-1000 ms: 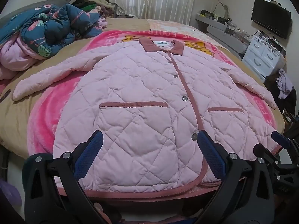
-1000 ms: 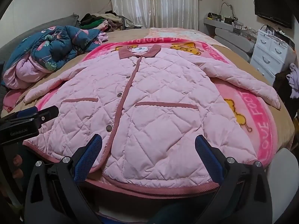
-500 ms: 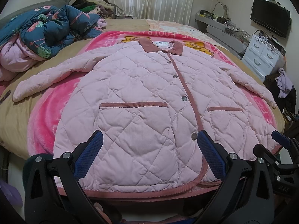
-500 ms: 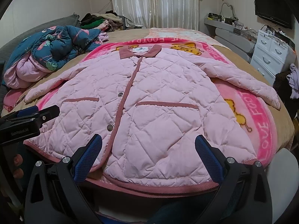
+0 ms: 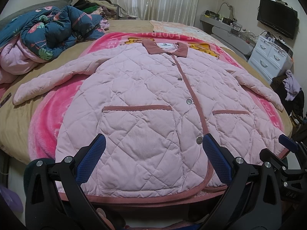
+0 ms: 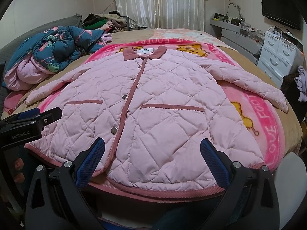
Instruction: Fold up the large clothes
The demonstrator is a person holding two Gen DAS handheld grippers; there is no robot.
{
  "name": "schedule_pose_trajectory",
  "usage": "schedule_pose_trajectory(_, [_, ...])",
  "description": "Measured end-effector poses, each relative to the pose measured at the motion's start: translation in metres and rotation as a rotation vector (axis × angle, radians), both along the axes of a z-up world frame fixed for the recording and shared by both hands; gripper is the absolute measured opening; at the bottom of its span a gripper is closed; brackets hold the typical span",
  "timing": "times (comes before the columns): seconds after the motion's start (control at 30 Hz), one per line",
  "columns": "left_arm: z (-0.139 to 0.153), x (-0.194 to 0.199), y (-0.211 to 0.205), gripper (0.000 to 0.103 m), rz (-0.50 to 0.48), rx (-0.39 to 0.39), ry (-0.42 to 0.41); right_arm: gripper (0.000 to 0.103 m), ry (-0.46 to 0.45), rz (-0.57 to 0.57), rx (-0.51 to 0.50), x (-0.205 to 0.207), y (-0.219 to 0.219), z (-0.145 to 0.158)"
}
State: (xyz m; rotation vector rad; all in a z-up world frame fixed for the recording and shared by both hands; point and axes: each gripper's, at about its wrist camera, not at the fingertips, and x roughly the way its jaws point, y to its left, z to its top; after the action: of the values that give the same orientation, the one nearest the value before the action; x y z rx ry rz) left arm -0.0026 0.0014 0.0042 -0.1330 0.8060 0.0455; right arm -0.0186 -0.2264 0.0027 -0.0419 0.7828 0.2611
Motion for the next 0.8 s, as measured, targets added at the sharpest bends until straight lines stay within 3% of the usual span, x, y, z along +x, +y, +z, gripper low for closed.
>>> schedule_pose_trajectory(0.8, [0.0012,-0.0014,-0.0014,0.095,-0.005,0.003,-0.005,0.099,0.006,0.003,0.0,-0.0002,0.0027,-0.003])
